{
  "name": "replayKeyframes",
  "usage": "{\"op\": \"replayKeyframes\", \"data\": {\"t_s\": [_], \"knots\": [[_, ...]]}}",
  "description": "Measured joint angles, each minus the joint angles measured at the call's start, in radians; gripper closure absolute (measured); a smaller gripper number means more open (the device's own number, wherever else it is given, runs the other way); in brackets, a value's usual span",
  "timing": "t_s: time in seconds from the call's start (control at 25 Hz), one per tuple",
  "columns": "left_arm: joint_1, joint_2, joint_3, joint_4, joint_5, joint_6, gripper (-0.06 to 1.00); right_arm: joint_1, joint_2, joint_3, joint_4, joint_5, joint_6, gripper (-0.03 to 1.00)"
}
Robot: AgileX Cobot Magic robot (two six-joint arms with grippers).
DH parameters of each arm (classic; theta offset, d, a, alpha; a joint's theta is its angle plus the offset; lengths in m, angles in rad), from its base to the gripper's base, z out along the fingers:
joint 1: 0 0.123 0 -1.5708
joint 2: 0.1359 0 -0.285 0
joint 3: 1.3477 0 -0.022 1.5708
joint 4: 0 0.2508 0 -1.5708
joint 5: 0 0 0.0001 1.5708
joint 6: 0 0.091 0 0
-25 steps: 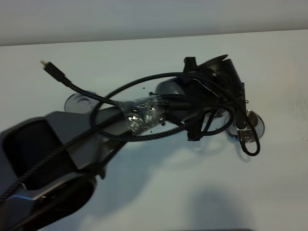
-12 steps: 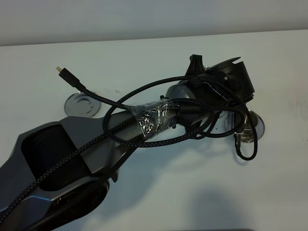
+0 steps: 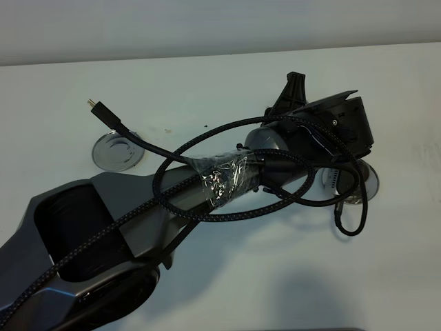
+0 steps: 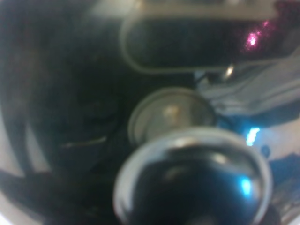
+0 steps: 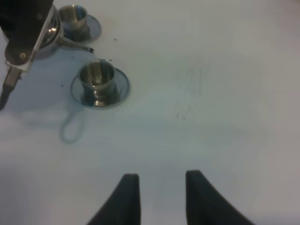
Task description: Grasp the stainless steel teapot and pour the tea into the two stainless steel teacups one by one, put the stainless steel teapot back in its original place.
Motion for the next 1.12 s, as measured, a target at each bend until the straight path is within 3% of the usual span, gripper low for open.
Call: {"op": "replayKeyframes", "data": {"t_s": [0.56,1.12], "knots": [[-0.005,0.030,0.000,0.079,0.010,0.034,0.72,0.000,0.000,0.000,0.000,0.000,0.000,0.73],[-0.009,0.033,0.000,0.106,-0.009,0.061,0.72,0.000,0.000,0.000,0.000,0.000,0.000,0.73]]}}
